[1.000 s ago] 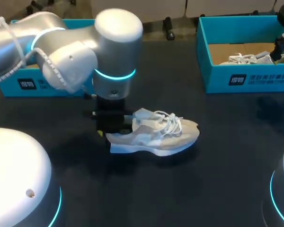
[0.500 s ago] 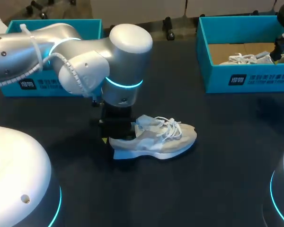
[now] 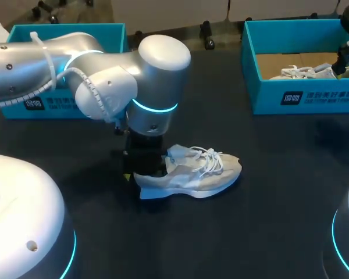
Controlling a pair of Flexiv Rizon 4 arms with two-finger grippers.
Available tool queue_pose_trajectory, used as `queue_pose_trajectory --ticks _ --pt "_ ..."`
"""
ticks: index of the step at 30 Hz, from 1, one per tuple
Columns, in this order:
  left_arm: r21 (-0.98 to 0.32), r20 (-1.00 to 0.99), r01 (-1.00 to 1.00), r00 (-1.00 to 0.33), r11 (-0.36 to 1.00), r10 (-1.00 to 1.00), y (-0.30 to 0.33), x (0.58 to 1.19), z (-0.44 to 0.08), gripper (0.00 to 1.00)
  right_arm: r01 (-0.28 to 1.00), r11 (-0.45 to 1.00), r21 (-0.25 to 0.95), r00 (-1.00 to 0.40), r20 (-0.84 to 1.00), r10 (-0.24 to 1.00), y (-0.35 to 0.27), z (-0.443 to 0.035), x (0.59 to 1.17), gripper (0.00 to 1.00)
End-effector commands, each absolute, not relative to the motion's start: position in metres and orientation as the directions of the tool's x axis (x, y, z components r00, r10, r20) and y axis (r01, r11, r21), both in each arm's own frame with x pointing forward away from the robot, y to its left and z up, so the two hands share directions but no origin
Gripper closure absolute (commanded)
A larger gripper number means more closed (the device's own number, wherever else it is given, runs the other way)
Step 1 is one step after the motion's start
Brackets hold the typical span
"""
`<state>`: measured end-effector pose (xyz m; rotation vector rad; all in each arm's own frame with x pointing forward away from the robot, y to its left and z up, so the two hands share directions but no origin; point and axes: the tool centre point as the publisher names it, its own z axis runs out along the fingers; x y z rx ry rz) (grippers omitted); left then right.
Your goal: Take the shoe out of the shoebox, open the shoe tongue, remove and reinsert the insole, then place the shoe into the shoebox
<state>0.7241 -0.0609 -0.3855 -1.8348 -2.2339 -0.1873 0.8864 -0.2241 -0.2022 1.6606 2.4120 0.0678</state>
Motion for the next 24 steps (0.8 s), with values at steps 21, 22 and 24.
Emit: queue_pose_trajectory --ticks 21,22,24 --pt "-0.05 -0.009 0.935 -0.351 0.35 0.936 -0.054 0.72 -0.287 0.0 0.918 0.363 0.157 -0.342 -0.149 0.928 -0.224 -0.202 0.886 0.0" --pt "-0.05 -0.02 0.93 -0.366 0.365 0.93 -0.053 0.72 -0.283 0.0 0.918 0.363 0.157 -0.342 -0.149 0.928 -0.224 -0.202 0.886 0.0" --pt "-0.052 -0.051 0.913 -0.407 0.405 0.912 -0.05 0.719 -0.272 0.0 0.918 0.363 0.157 -0.342 -0.149 0.928 -0.224 -0.202 0.886 0.0"
